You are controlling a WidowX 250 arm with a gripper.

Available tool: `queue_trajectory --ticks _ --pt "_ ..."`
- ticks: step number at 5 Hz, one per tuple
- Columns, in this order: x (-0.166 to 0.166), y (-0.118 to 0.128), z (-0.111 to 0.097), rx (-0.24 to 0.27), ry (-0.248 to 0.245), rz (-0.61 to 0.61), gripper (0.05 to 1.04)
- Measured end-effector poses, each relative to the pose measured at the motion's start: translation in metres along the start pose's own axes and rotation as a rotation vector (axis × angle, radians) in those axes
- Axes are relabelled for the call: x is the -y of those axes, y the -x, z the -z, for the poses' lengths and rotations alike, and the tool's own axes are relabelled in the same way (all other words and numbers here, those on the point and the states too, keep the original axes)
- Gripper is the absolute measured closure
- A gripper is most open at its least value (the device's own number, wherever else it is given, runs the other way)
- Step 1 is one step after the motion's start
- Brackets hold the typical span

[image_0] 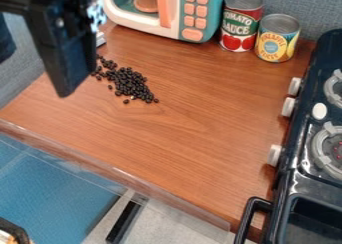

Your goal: Sweep into pile

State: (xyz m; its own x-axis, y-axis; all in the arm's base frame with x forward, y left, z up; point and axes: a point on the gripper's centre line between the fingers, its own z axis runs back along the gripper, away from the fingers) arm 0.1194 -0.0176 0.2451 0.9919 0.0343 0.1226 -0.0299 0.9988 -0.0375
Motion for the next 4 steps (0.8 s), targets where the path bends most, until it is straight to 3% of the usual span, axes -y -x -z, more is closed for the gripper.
queue_trajectory --ticks 1,3,4 --pt "-0.001 0.001 0.002 -0.008 0.006 0.017 0.083" --pt "-0.081 -0.006 0.017 0.017 0.115 0.048 0.083" --pt "-0.105 -0.010 0.025 0.055 0.137 0.096 0.083"
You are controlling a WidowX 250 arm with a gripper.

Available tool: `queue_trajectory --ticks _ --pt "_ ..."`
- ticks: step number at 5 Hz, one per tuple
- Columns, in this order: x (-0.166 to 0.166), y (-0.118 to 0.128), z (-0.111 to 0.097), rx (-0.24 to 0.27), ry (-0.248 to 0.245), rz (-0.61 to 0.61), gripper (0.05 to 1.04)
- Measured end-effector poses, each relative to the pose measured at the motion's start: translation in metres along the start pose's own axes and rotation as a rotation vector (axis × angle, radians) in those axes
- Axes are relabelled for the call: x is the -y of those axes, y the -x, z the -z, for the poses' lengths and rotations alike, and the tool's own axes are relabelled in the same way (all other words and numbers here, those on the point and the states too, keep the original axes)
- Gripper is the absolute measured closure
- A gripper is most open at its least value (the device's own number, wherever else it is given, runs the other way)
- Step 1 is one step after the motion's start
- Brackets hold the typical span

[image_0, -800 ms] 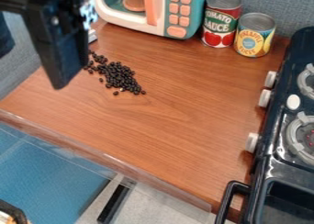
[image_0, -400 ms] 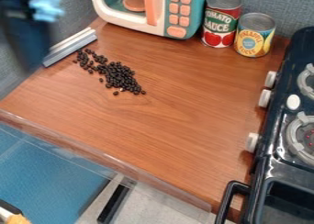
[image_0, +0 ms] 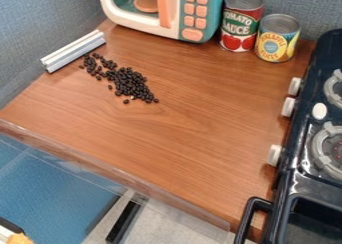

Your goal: Sweep into pile

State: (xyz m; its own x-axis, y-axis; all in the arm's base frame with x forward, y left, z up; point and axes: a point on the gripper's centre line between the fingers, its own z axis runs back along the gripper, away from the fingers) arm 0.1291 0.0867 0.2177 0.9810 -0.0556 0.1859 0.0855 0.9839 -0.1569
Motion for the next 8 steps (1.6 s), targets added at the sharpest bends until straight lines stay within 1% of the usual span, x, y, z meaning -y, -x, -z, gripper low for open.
queue_trajectory --ticks 1,2,3,4,5,6,7,8 --pt "-0.023 -0.013 0.016 0.011 0.017 0.051 0.083" --pt "-0.045 -0.037 0.044 0.017 -0.037 0.089 0.083" --pt "-0.064 -0.068 0.071 0.021 -0.063 0.083 0.083" --pt "-0.084 -0.105 0.088 0.031 -0.077 0.095 0.083" --pt "-0.101 -0.137 0.102 0.013 -0.110 0.147 0.083" --pt "-0.117 -0.157 0.112 -0.018 -0.155 0.203 0.083" --pt "-0.139 -0.172 0.119 -0.074 -0.204 0.273 0.083" --pt "-0.152 -0.179 0.132 -0.095 -0.202 0.329 0.083"
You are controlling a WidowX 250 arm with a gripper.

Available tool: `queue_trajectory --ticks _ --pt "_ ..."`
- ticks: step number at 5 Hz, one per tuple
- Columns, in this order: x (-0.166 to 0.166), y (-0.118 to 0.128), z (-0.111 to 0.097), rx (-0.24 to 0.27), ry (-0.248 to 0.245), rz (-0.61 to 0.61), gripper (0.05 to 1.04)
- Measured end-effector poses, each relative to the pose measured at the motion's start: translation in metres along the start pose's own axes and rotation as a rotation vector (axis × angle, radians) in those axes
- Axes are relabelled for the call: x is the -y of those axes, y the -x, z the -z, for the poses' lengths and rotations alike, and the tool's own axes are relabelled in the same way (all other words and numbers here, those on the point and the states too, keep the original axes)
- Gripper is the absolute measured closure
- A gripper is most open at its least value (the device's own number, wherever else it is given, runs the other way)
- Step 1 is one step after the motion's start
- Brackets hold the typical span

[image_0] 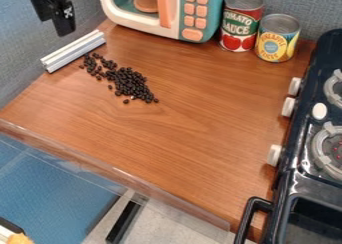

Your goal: Sweep into pile

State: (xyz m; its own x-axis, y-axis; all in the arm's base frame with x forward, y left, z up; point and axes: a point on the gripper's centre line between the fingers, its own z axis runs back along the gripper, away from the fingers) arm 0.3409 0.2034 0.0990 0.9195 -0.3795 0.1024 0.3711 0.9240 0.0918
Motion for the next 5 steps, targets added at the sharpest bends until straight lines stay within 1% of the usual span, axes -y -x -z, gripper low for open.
queue_trajectory --ticks 1,2,3,4,5 --pt "-0.004 -0.004 0.010 0.025 -0.003 0.004 0.083" --pt "-0.009 -0.006 0.025 0.035 -0.002 -0.010 0.083" --pt "-0.016 -0.010 0.038 0.041 -0.011 -0.037 0.083" --pt "-0.022 -0.018 0.044 0.045 -0.014 -0.055 0.083" --pt "-0.028 -0.025 0.044 0.043 -0.014 -0.073 0.083"
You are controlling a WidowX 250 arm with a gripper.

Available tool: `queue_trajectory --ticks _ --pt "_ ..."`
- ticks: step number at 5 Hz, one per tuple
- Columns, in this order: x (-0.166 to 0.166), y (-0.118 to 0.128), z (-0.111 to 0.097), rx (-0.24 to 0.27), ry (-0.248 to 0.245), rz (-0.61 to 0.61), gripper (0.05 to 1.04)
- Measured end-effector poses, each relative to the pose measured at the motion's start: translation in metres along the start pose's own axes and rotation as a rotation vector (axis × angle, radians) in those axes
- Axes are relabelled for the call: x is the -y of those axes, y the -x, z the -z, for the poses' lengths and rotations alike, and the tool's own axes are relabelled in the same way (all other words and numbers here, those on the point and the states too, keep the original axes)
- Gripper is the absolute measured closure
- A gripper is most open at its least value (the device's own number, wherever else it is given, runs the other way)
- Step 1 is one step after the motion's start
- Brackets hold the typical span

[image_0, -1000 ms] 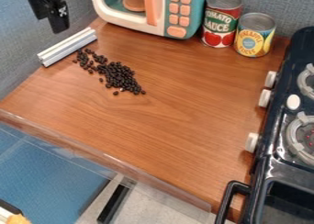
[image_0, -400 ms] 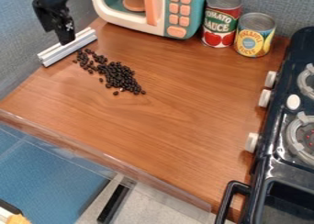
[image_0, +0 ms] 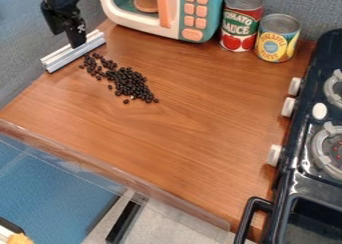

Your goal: Sweep into pile

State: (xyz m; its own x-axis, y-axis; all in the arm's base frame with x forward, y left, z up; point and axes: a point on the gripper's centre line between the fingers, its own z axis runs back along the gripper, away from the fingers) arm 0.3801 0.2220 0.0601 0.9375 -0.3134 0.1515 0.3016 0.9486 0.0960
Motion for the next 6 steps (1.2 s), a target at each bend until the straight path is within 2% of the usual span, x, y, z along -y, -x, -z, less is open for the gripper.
queue_trajectory --ticks 2,4,6 --pt "-0.003 -0.003 0.009 -0.029 -0.009 0.005 0.083" --pt "0.007 -0.003 0.020 -0.042 -0.008 0.018 0.083" --pt "0.007 -0.005 0.021 -0.038 -0.021 0.010 0.083"
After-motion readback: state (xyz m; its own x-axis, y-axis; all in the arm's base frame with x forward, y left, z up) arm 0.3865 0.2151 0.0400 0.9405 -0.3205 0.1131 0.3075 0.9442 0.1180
